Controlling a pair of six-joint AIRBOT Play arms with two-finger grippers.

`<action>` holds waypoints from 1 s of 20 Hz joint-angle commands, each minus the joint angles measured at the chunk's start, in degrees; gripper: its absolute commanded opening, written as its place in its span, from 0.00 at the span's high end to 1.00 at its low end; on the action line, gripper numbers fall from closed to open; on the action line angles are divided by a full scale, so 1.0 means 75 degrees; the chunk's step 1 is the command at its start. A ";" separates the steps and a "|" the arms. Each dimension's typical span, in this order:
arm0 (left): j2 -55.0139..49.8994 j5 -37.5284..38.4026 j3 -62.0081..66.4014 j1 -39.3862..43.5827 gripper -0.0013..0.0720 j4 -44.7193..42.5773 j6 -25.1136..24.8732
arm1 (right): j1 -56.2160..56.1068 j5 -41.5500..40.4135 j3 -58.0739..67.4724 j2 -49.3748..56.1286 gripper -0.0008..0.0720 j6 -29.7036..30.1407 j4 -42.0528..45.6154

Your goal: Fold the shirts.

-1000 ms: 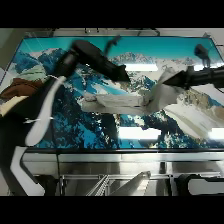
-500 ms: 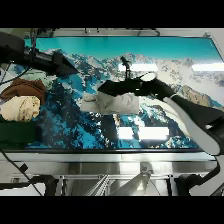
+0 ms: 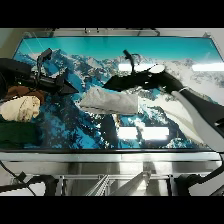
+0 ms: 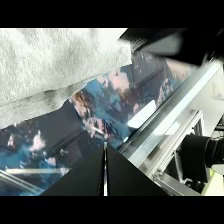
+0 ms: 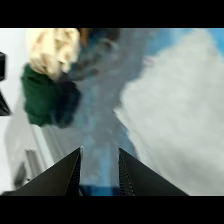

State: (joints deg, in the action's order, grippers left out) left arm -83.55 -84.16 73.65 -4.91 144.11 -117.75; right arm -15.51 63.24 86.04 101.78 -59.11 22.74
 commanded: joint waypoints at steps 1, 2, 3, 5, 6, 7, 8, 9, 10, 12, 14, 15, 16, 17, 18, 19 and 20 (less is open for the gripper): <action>0.0055 -0.0119 -0.0125 -0.0015 0.96 -0.0012 -0.0090 | 0.1294 0.0664 -0.0326 -0.0670 0.63 -0.2148 0.2812; 0.0093 -0.0117 -0.0125 -0.0015 0.96 -0.0012 -0.0090 | 0.1568 0.0510 -0.0597 -0.0749 0.53 -0.2672 0.3261; 0.0134 -0.0128 -0.0125 -0.0015 0.96 -0.0006 -0.0090 | 0.1769 0.0382 -0.0927 -0.0746 0.20 -0.3045 0.3404; 0.0251 -0.0125 -0.0125 -0.0015 0.96 -0.0006 -0.0085 | 0.1880 0.0140 -0.1632 -0.0609 0.14 -0.3060 0.3293; 0.0321 -0.0119 -0.0125 -0.0015 0.96 -0.0006 -0.0085 | 0.1836 0.0012 -0.1915 -0.0504 0.14 -0.2999 0.3249; 0.0391 -0.0122 -0.0125 -0.0015 0.96 -0.0009 -0.0082 | 0.1743 -0.0146 -0.2162 -0.0393 0.14 -0.2879 0.3127; 0.0455 -0.0119 -0.0125 -0.0015 0.96 -0.0009 -0.0076 | 0.1644 -0.0297 -0.2311 -0.0283 0.14 -0.2693 0.2917; 0.0519 -0.0119 -0.0125 -0.0015 0.96 -0.0009 -0.0044 | 0.1539 -0.0391 -0.2363 -0.0157 0.14 -0.2565 0.2684; 0.0574 -0.0122 -0.0125 -0.0015 0.96 -0.0009 -0.0023 | 0.1437 -0.0446 -0.2363 -0.0038 0.14 -0.2445 0.2465; 0.0673 -0.0119 -0.0125 -0.0015 0.96 -0.0009 -0.0006 | 0.1207 -0.0554 -0.2363 0.0192 0.14 -0.2189 0.1874; 0.0764 -0.0119 -0.0125 -0.0012 0.96 -0.0009 0.0044 | 0.1037 -0.0659 -0.2361 0.0347 0.34 -0.1746 0.1166; 0.0810 -0.0122 -0.0125 -0.0015 0.96 -0.0009 0.0055 | 0.1014 -0.0662 -0.2361 0.0376 0.40 -0.1498 0.0787; 0.0874 -0.0122 -0.0125 -0.0015 0.96 -0.0012 0.0058 | 0.1017 -0.0659 -0.2358 0.0382 0.48 -0.1288 0.0434; 0.0935 -0.0122 -0.0125 -0.0015 0.96 -0.0015 0.0079 | 0.1040 -0.0621 -0.2337 0.0356 0.78 -0.0982 0.0067; 0.0994 -0.0119 -0.0125 -0.0015 0.96 -0.0015 0.0105 | 0.1084 -0.0606 -0.2337 0.0268 0.86 -0.0915 -0.0082; 0.1055 -0.0125 -0.0125 -0.0015 0.96 -0.0015 0.0105 | 0.1166 -0.0603 -0.2337 0.0105 0.95 -0.0901 -0.0119; 0.1107 -0.0125 -0.0125 -0.0015 0.96 -0.0017 0.0105 | 0.1297 -0.0629 -0.2334 -0.0111 0.97 -0.0889 -0.0052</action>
State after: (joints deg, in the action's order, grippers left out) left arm -76.40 -85.10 72.73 -4.97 144.07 -117.14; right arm -6.87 58.39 68.49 103.02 -68.60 26.83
